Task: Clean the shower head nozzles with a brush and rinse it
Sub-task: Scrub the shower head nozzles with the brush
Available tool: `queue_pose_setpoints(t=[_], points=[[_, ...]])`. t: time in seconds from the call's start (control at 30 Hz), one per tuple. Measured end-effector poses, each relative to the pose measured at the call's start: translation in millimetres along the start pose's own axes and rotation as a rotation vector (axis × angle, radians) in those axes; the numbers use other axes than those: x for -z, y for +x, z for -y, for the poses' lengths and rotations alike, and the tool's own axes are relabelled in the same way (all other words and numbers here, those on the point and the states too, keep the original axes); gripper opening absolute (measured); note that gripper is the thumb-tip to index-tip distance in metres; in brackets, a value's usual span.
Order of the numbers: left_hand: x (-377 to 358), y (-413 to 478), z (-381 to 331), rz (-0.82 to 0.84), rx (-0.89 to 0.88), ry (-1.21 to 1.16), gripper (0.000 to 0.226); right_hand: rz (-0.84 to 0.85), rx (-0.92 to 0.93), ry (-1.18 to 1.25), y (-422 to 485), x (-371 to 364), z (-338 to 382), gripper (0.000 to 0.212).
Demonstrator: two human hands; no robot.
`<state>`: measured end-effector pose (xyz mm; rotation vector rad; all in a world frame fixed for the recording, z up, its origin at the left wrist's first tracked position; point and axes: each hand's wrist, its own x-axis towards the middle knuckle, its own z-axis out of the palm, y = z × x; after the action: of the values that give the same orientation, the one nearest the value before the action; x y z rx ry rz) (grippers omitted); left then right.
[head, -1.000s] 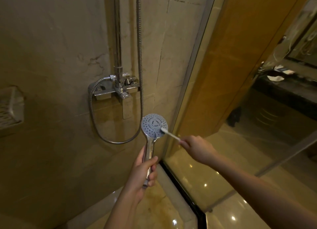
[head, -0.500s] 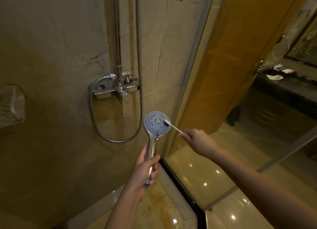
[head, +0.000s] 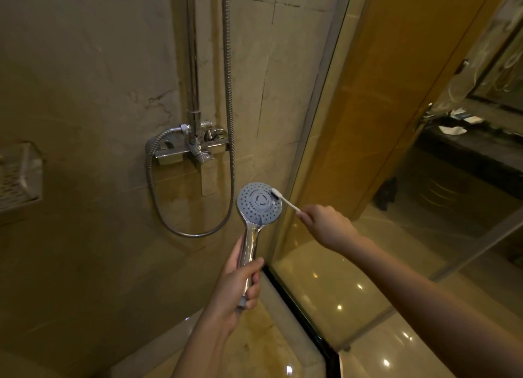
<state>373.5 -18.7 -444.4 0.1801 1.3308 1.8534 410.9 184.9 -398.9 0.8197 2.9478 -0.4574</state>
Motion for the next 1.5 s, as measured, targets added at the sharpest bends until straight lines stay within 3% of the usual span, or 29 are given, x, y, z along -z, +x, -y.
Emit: queue_pose_setpoints(t=[0.23,0.37,0.47,0.6,0.93,1.13,1.33,1.43,1.5], points=[[-4.8,-0.1,5.8,-0.001,-0.035,0.131,0.065,0.004,-0.027,0.122,6.6,1.1,-2.8,0.036],[-3.6,2.6,8.4,-0.006,-0.034,0.136,0.067,0.029,0.003,0.076,4.2,-0.6,2.1,0.038],[-6.5,2.7,9.5,0.018,-0.036,0.160,0.067,-0.037,-0.051,0.144,7.3,3.0,-8.5,0.040],[-8.5,4.9,11.1,0.029,-0.032,0.145,0.065,-0.002,0.010,0.126,-5.3,-13.7,-5.2,0.038],[-6.4,6.4,10.1,0.034,0.006,0.096,0.063,-0.101,-0.026,0.101,-4.4,-13.0,-23.1,0.037],[-0.8,3.9,5.3,0.038,0.005,0.051,0.056,-0.019,0.029,0.013,-13.7,-10.7,-29.8,0.034],[0.2,1.4,0.2,0.055,0.011,0.016,0.052,0.171,0.076,0.202,-14.9,-4.6,-20.6,0.043],[1.5,1.6,-2.3,0.060,0.004,-0.001,0.050,0.082,0.033,0.345,-6.8,3.8,-26.6,0.041],[2.3,-0.8,-1.7,0.048,0.013,-0.012,0.051,0.005,-0.005,0.278,-8.7,-1.0,-27.5,0.039]])
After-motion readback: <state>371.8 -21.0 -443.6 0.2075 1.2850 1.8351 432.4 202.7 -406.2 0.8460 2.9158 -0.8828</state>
